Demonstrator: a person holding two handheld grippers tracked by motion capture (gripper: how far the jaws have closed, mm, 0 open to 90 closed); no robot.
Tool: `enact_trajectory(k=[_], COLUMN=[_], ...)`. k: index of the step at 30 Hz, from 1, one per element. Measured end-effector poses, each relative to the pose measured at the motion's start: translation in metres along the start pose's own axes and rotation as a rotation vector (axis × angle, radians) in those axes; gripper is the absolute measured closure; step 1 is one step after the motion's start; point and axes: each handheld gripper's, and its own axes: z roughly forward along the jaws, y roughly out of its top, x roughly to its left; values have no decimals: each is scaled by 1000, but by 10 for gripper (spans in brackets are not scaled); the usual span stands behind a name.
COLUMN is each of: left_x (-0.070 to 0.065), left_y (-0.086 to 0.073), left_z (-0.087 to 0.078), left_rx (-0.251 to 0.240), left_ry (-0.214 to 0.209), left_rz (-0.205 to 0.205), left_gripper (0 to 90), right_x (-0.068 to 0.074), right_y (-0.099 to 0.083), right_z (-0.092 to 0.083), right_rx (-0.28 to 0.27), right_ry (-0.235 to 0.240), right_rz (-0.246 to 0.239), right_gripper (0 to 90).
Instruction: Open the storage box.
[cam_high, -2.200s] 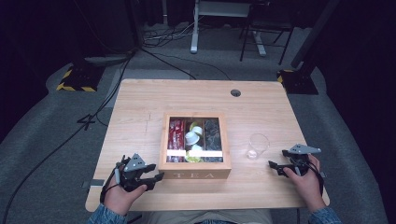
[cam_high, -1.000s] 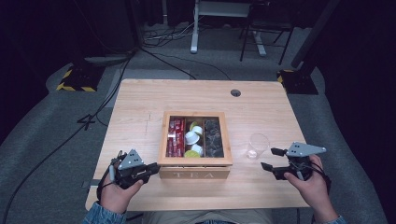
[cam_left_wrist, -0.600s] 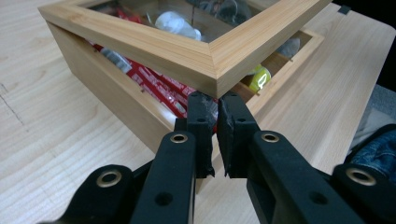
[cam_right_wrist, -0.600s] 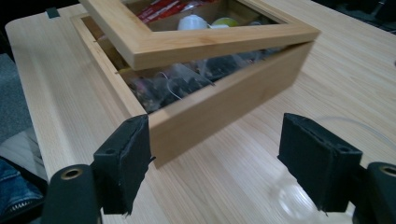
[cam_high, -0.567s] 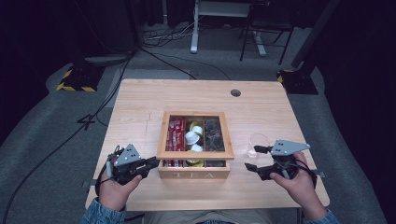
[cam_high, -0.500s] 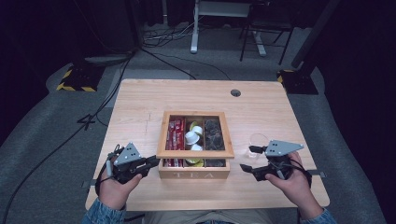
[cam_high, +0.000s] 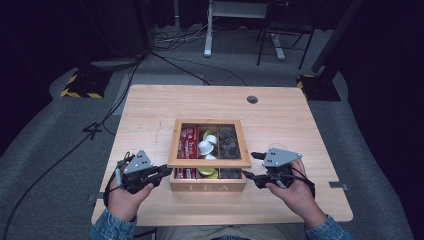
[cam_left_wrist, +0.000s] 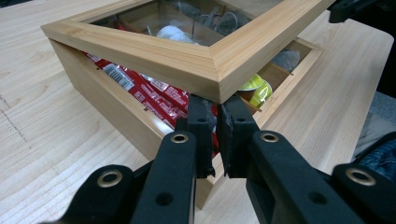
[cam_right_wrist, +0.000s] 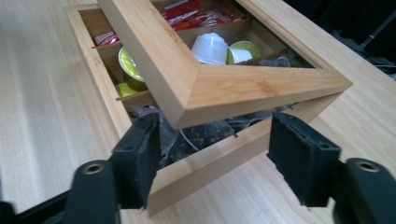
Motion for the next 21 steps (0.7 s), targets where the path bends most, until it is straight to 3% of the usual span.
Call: enact_trajectory(k=[6,14,21], left_x=[0,0,0], left_y=[0,2,2], left_z=[0,-2,-6], left_rx=[-2,-34,-64], left_ry=[-3,-7,38], left_rz=[-1,-7,-25], left_gripper=[834,810,613], right_x=[-1,-3,-7], right_y=[2,7,16], right_z=[2,0,-4], right_rx=[-14,-49,-74], right_ry=[-18,-27,-41], right_rz=[3,-21,-57], right_gripper=[433,437,433])
